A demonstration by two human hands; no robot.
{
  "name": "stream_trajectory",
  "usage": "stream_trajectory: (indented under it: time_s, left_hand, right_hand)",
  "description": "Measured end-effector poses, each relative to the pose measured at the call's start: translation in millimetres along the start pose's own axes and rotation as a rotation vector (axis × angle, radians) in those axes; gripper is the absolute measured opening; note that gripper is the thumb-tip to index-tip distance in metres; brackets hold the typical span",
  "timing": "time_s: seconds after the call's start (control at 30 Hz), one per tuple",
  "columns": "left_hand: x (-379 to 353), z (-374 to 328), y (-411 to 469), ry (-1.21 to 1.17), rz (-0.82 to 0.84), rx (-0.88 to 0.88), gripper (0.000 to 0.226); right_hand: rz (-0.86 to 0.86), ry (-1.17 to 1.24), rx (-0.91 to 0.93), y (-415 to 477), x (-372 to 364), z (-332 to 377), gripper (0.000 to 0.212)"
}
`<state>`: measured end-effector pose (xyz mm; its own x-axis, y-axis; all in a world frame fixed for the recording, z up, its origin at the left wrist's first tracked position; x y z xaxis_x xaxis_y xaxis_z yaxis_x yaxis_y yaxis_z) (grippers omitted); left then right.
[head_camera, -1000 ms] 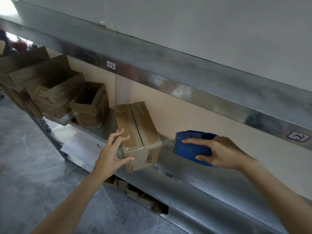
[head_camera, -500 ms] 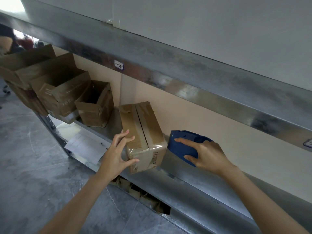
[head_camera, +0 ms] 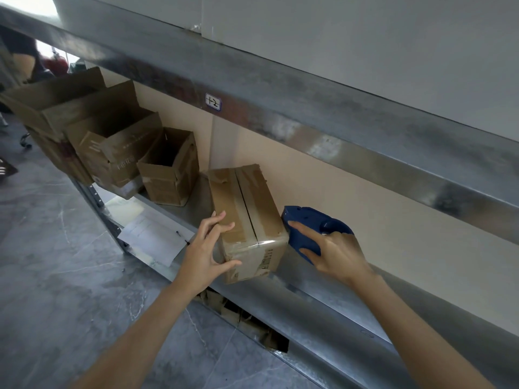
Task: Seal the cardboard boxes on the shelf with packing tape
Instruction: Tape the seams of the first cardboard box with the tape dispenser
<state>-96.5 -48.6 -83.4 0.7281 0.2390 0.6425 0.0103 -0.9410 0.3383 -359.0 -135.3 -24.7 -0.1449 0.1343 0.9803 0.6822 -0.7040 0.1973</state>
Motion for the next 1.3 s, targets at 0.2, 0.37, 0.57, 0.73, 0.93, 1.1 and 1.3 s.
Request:
stream_trajectory:
  time_s: [0.2, 0.37, 0.57, 0.73, 0.93, 1.1, 1.3]
  left_hand:
    - [4.4, -4.5, 2.8, 0.003, 0.013, 0.018, 0.078]
    - [3.9, -7.0, 1.4, -0.023, 0.012, 0.034, 0.079]
    - [2.9, -4.9, 1.3, -0.028, 0.017, 0.044, 0.081]
    - [3.7, -5.4, 0.9, -0.026, 0.014, 0.052, 0.08]
    - [4.9, -7.4, 1.4, 0.001, 0.027, 0.072, 0.082]
    - [6.1, -9.6, 1.5, 0.012, 0.054, 0.094, 0.083]
    - [11.3, -13.3, 1.1, 0.094, 0.069, 0.059, 0.082]
  right_hand:
    - [0.276, 0.293, -0.41, 8.4, -38.7, -20.0, 0.064]
    - [0.323, 0.437, -0.551, -7.0, -73.0, -29.9, 0.073]
    - [0.336, 0.426, -0.568, -12.9, -95.2, -34.1, 0.073]
    - [0.318, 0.524, -0.55, -11.3, -99.6, -30.4, 0.075]
    - [0.424, 0.432, -0.529, -7.7, -97.1, -31.9, 0.079]
    - [0.379, 0.296, -0.589, -7.1, -71.8, -40.1, 0.069]
    - [0.181, 0.476, -0.332, 13.2, -27.8, -19.7, 0.057]
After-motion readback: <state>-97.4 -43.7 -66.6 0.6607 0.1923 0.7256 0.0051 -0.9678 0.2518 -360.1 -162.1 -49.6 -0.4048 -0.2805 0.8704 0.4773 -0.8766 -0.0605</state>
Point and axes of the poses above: each hand's wrist, its own y-axis towards the middle knuckle, its own x-axis out of the back of the hand, z = x × y, the point moved 5 cm from there along y, towards the middle knuckle, and after that the axes turned 6 degrees about z, right-handed, at the moved point
